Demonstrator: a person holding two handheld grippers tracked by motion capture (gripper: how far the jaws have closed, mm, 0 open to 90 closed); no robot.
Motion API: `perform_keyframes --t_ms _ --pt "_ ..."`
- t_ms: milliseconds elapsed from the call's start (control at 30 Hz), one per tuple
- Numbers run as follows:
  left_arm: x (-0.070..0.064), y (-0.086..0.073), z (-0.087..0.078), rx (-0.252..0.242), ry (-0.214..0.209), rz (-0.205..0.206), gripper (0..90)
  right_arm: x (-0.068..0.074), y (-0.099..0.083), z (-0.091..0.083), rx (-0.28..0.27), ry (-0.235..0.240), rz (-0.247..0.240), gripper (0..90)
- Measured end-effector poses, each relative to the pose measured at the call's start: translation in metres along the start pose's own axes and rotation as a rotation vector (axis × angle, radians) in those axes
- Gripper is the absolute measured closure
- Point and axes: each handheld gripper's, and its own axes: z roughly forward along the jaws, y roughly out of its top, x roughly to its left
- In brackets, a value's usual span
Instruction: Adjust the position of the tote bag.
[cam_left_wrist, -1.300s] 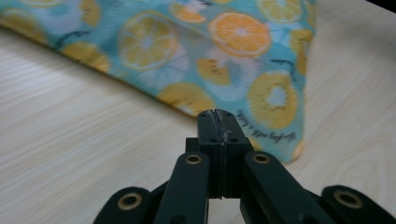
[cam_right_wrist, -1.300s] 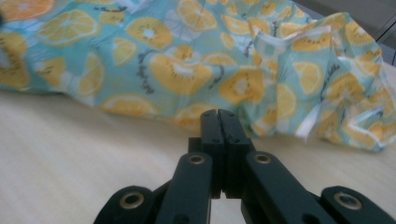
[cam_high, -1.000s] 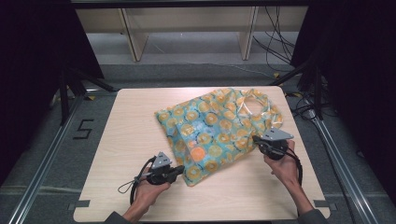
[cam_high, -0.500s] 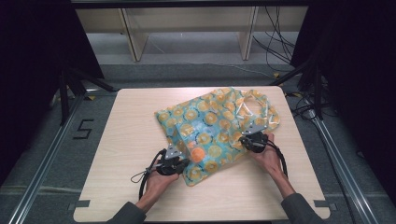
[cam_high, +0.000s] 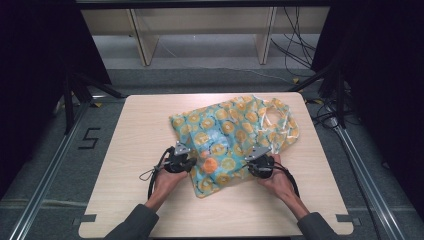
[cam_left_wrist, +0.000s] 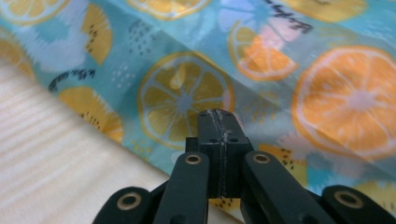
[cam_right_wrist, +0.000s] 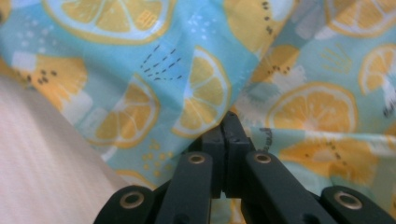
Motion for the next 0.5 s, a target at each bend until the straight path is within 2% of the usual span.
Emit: perform_keyframes --t_ms 33,100,133,200,233,267,300,333,367,400,433,467,500 --pt "0.003 0.003 0.002 0.002 0.02 0.007 89.3 0.002 0.0 0.0 -0.003 0.014 0.01 90.0" --pt "0.01 0.007 0.007 0.015 0.027 0.019 89.3 0.009 0.002 0.001 -0.007 0.016 0.02 90.0" --pt "0.015 0.011 0.009 0.022 0.025 0.015 89.3 0.013 0.003 0.001 -0.005 0.023 0.018 90.0" --pt "0.032 0.02 0.017 0.018 0.025 -0.008 89.3 0.03 0.01 0.002 -0.012 0.037 -0.009 90.0" --pt "0.032 0.02 0.017 0.018 0.025 -0.008 89.3 0.03 0.01 0.002 -0.012 0.037 -0.009 90.0" --pt "0.038 0.022 0.02 0.013 0.035 -0.02 89.3 0.045 0.016 0.004 -0.004 0.057 -0.019 90.0" --pt "0.043 0.024 0.022 0.015 0.042 -0.027 89.2 0.051 0.02 0.006 -0.007 0.059 -0.032 90.0" --pt "0.046 0.025 0.023 0.008 0.054 -0.038 89.2 0.051 0.02 0.006 -0.007 0.059 -0.032 90.0" --pt "0.048 0.026 0.021 -0.002 0.059 -0.051 88.8 0.061 0.027 0.008 0.007 0.089 -0.034 90.0" --pt "0.049 0.026 0.019 -0.008 0.06 -0.056 88.1 0.063 0.029 0.008 -0.003 0.093 -0.043 90.0" --pt "0.049 0.026 0.014 -0.012 0.069 -0.038 87.9 0.062 0.031 0.006 -0.021 0.11 -0.069 90.0" --pt "0.046 0.026 0.009 -0.039 0.078 -0.05 87.9 0.061 0.032 0.0 -0.03 0.11 -0.064 90.0" --pt "0.044 0.026 0.001 -0.05 0.087 -0.034 87.9 0.061 0.032 0.0 -0.03 0.11 -0.064 90.0"
